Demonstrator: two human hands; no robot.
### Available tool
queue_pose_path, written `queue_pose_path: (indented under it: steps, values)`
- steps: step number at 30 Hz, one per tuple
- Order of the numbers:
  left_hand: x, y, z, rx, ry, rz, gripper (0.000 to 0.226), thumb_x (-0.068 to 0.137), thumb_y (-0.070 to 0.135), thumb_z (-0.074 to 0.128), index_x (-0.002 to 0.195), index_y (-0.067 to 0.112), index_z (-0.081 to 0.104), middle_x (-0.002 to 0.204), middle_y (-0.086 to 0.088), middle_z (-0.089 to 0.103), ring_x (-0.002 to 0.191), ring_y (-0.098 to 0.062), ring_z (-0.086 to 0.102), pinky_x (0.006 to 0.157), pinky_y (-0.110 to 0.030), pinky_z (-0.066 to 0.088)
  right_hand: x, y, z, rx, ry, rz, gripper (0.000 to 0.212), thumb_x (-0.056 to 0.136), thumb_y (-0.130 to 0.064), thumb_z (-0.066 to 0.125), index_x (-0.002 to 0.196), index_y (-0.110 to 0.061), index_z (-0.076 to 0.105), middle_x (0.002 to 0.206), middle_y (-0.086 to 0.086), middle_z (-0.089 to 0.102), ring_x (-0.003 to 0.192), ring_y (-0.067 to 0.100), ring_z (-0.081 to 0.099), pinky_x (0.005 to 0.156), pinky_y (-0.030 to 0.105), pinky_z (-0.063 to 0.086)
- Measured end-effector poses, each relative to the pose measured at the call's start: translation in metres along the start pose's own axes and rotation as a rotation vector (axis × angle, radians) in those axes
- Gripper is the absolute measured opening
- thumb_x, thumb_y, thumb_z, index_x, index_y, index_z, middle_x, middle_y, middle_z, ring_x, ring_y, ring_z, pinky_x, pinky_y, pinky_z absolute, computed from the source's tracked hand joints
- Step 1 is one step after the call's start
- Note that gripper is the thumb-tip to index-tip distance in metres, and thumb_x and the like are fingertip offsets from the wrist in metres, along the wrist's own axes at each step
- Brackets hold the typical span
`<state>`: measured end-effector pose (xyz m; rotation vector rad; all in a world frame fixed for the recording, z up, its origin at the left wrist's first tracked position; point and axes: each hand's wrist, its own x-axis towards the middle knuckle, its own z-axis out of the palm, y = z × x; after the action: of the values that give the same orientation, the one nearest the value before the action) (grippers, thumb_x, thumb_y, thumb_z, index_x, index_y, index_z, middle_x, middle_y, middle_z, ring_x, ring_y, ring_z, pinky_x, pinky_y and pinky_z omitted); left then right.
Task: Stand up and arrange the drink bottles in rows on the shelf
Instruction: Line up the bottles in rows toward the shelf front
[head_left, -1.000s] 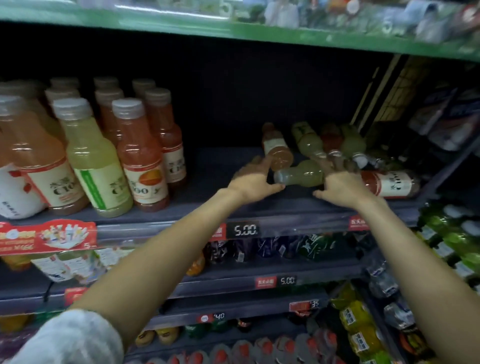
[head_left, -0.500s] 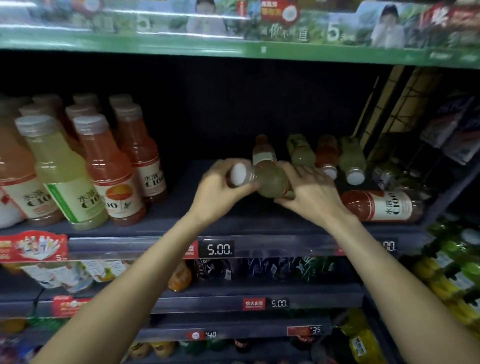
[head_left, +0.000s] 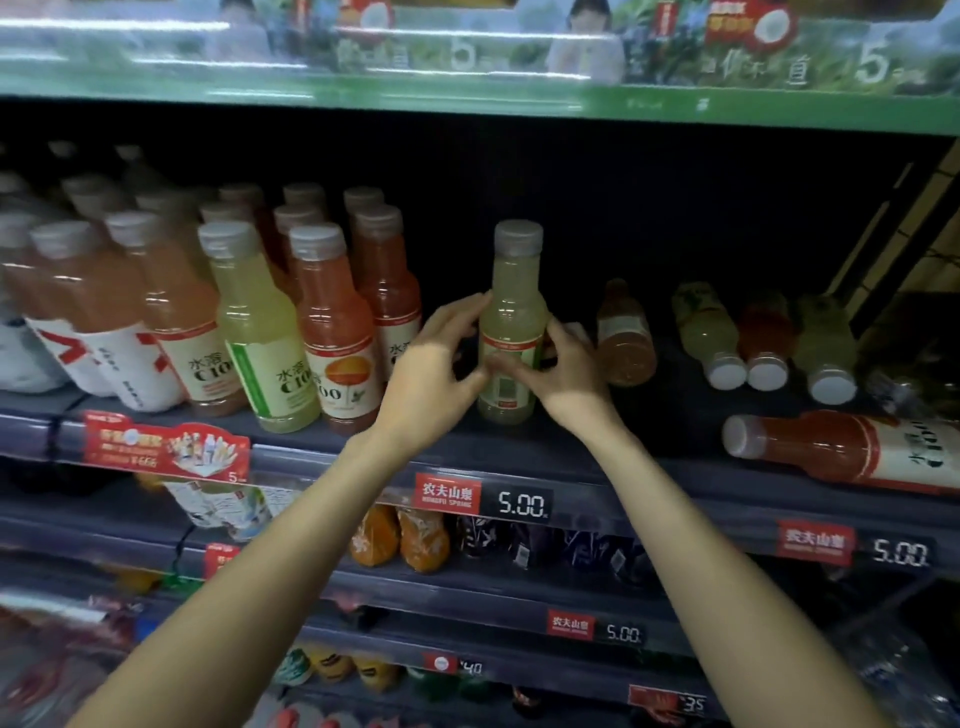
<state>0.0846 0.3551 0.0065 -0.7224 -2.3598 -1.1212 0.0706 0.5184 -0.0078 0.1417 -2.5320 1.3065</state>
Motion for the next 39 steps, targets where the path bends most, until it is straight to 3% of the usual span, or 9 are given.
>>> queue_pose_path:
  steps: [4, 7, 15, 18, 21, 26, 32, 36, 39]
  values:
    - [-0.014, -0.015, -0.019, 0.615, 0.295, 0.164, 0.045, 0.085, 0.029, 0.059, 0.129, 0.016, 0.057, 0.107, -0.009, 0.063, 0.095, -0.026, 0.05, 0.077, -0.037, 0.038, 0.019, 0.001, 0.02, 0.027, 0.094, -0.022, 0.082, 0.075, -0.04, 0.075, 0.14, -0.012, 0.034, 0.133, 0.009, 0.047, 0.117, 0.025, 0.052, 0.096, 0.045, 0.046]
    - [-0.023, -0.033, -0.04, 0.747, 0.478, 0.131, 0.04, 0.082, 0.03, 0.064, 0.117, 0.013, 0.056, 0.098, -0.018, 0.058, 0.093, -0.029, 0.039, 0.076, -0.038, 0.031, 0.029, -0.003, 0.031, 0.076, 0.13, -0.08, 0.067, 0.079, -0.03, 0.075, 0.129, -0.008, 0.037, 0.127, 0.01, 0.052, 0.112, 0.024, 0.055, 0.093, 0.044, 0.048]
    - [-0.028, -0.058, -0.061, 0.448, 0.538, -0.046, 0.058, 0.08, 0.03, 0.072, 0.127, 0.02, 0.041, 0.125, -0.016, 0.049, 0.111, -0.029, 0.047, 0.088, -0.04, 0.044, 0.044, -0.012, 0.061, -0.103, 0.092, -0.116, 0.066, 0.092, -0.029, 0.06, 0.147, -0.014, 0.027, 0.133, 0.016, 0.042, 0.114, 0.028, 0.052, 0.09, 0.028, 0.039]
    - [-0.03, -0.058, -0.06, 0.414, 0.536, -0.056, 0.058, 0.081, 0.027, 0.072, 0.127, 0.022, 0.037, 0.127, -0.015, 0.048, 0.114, -0.029, 0.047, 0.091, -0.038, 0.043, 0.045, -0.014, 0.068, -0.058, 0.033, -0.096, 0.074, 0.09, -0.021, 0.063, 0.15, -0.014, 0.019, 0.139, 0.015, 0.038, 0.12, 0.028, 0.051, 0.1, 0.038, 0.043]
    - [-0.029, -0.056, -0.059, 0.397, 0.547, -0.072, 0.056, 0.081, 0.024, 0.072, 0.128, 0.018, 0.042, 0.128, -0.015, 0.047, 0.115, -0.027, 0.045, 0.093, -0.031, 0.038, 0.04, -0.017, 0.067, 0.005, -0.048, -0.089, 0.078, 0.089, -0.017, 0.063, 0.151, -0.015, 0.014, 0.147, 0.012, 0.036, 0.13, 0.025, 0.043, 0.105, 0.047, 0.04]
    - [-0.04, -0.031, -0.051, 0.312, 0.649, 0.019, 0.037, 0.085, 0.021, 0.062, 0.117, 0.004, 0.056, 0.115, -0.017, 0.051, 0.11, -0.019, 0.04, 0.095, -0.016, 0.03, 0.011, -0.017, 0.034, -0.191, -0.16, -0.127, 0.07, 0.095, -0.026, 0.055, 0.151, -0.022, 0.014, 0.158, 0.001, 0.017, 0.142, 0.02, 0.023, 0.115, 0.037, 0.025]
    - [-0.023, -0.01, -0.011, 0.215, 0.234, 0.197, 0.024, 0.09, 0.025, 0.051, 0.103, 0.01, 0.063, 0.094, 0.0, 0.065, 0.088, -0.018, 0.056, 0.076, -0.027, 0.043, -0.011, 0.03, -0.038, -0.552, 0.026, -0.217, 0.034, 0.095, -0.021, 0.051, 0.129, -0.017, 0.055, 0.139, 0.005, 0.046, 0.128, 0.028, 0.039, 0.106, 0.038, 0.031]
    - [-0.002, -0.012, 0.032, 0.198, -0.071, 0.084, 0.036, 0.089, 0.039, 0.046, 0.115, 0.017, 0.06, 0.1, 0.005, 0.065, 0.101, -0.019, 0.056, 0.08, -0.035, 0.048, 0.004, 0.059, -0.058, -0.726, -0.099, 0.026, 0.049, 0.094, -0.034, 0.051, 0.142, -0.029, 0.039, 0.155, 0.006, 0.016, 0.135, 0.039, 0.026, 0.105, 0.048, 0.033]
    - [0.018, -0.01, 0.063, 0.158, -0.187, -0.033, 0.032, 0.093, 0.032, 0.056, 0.122, 0.018, 0.055, 0.109, 0.003, 0.063, 0.107, -0.02, 0.056, 0.088, -0.039, 0.046, 0.004, 0.062, -0.06, -0.68, -0.097, 0.047, 0.048, 0.093, -0.038, 0.052, 0.139, -0.028, 0.041, 0.156, 0.004, 0.011, 0.13, 0.038, 0.037, 0.098, 0.044, 0.038]
